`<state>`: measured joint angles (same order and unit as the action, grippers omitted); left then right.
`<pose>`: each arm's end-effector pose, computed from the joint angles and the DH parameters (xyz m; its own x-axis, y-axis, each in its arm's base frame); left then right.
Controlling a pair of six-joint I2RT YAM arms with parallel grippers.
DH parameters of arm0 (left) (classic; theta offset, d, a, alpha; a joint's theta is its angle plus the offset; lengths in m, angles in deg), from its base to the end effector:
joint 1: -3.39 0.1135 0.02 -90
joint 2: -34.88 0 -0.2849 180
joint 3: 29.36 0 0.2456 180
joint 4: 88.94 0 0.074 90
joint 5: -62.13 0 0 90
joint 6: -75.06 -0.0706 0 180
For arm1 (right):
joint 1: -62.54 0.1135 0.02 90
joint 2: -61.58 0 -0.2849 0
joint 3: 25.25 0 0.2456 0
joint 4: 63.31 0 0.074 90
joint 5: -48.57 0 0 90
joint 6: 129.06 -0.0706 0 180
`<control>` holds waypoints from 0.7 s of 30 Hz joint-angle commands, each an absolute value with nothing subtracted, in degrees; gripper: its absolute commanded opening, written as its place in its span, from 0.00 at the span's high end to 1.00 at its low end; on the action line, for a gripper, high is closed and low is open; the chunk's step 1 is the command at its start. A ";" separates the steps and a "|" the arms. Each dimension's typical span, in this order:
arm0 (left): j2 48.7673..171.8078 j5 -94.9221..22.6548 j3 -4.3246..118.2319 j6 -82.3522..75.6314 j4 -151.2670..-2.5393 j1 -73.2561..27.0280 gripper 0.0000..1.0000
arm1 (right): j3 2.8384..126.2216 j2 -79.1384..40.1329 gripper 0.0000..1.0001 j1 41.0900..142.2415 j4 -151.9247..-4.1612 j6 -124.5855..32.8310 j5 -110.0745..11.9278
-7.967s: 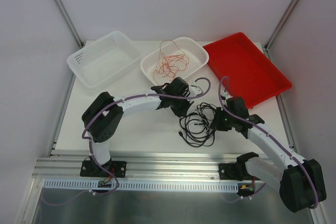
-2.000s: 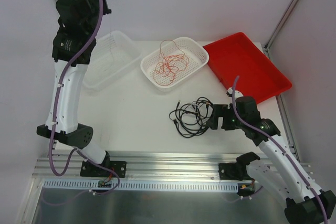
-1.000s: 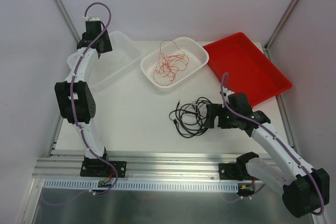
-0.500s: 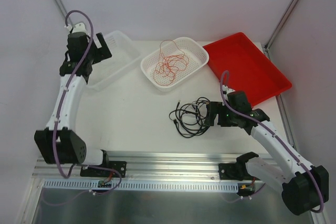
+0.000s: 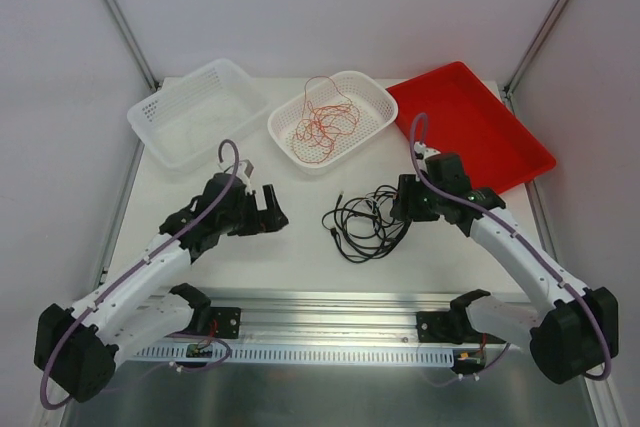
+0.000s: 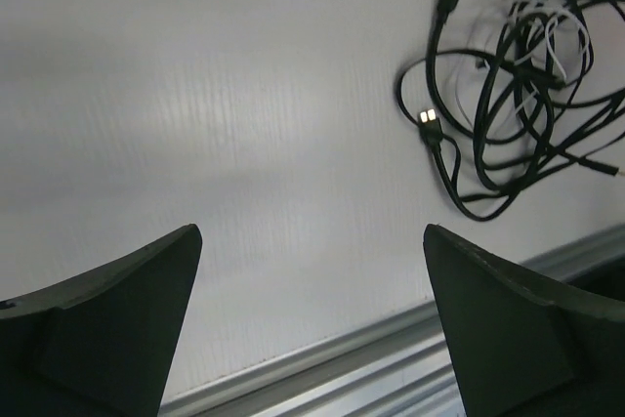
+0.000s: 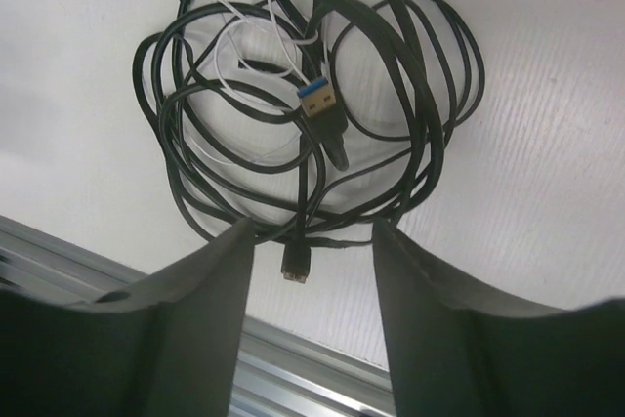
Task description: Untangle the cables
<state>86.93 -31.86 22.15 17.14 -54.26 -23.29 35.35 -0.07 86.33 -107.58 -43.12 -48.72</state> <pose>0.1840 -0.0980 0.2525 -0.7015 -0.2404 -0.6709 0.1489 0.8712 -0.4679 0.2083 0.1016 0.2573 -0.6831 -0.2244 -0.6950 -0.4345 0.8898 0.1398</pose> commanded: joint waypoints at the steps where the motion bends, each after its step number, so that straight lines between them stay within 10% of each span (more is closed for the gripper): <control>1: 86.29 -31.05 19.86 24.52 -55.81 -30.33 0.01 | 38.99 -2.05 0.48 87.23 -104.26 -41.79 -48.90; 5: 90.86 -28.14 20.20 26.37 -56.60 -36.49 0.01 | 41.19 -6.00 0.63 89.43 -103.02 -40.91 -48.21; 21: 116.70 -25.94 36.11 28.39 -61.70 -45.39 0.02 | 47.25 -26.92 0.72 91.02 -96.26 -36.78 -47.23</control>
<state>114.63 -26.31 33.25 27.19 -60.19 -44.34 44.93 -25.18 90.83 -98.86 -38.40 -47.72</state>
